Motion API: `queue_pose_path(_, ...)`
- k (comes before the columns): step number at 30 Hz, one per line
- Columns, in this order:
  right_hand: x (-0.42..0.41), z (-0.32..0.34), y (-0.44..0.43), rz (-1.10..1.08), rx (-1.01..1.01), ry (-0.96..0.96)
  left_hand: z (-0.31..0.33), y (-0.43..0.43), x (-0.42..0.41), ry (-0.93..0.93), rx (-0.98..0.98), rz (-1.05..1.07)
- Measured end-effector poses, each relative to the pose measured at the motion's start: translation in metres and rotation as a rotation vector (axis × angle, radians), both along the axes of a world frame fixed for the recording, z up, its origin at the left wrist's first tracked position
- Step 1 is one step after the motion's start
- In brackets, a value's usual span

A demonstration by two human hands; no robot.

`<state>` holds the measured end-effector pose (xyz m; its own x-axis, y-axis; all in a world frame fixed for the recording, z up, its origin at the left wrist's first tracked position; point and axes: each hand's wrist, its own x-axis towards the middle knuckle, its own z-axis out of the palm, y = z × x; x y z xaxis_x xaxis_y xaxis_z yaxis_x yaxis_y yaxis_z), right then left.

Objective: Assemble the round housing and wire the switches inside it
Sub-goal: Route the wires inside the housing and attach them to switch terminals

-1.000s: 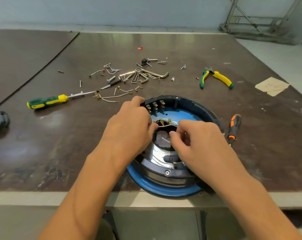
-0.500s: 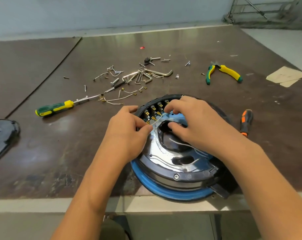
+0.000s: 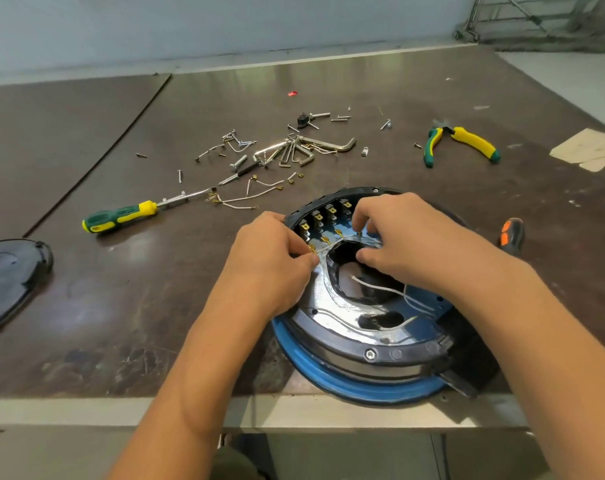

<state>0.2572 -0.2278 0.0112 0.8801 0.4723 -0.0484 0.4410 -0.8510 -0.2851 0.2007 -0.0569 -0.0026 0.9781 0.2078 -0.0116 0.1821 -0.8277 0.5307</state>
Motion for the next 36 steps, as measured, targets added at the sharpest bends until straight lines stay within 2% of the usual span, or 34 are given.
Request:
queue_pose_path(4,0.010,0.004,0.007,-0.004,-0.138,-0.026,0.002,0.000,0.005,-0.015,0.029,0.018)
queue_pose_path(11,0.025,-0.004,0.001,-0.037,0.110,-0.073,0.002,-0.002,0.013,-0.024,0.059,0.091)
queue_pose_path(17,0.022,-0.009,0.004,-0.041,0.125,-0.053,0.006,-0.003,0.015,-0.004,0.123,0.128)
queue_pose_path(29,0.024,-0.010,-0.001,-0.036,0.202,0.013,0.018,-0.004,0.027,0.126,0.092,0.081)
queue_pose_path(36,0.028,-0.013,-0.002,-0.042,0.312,0.072,0.003,-0.009,0.028,0.027,0.172,0.198)
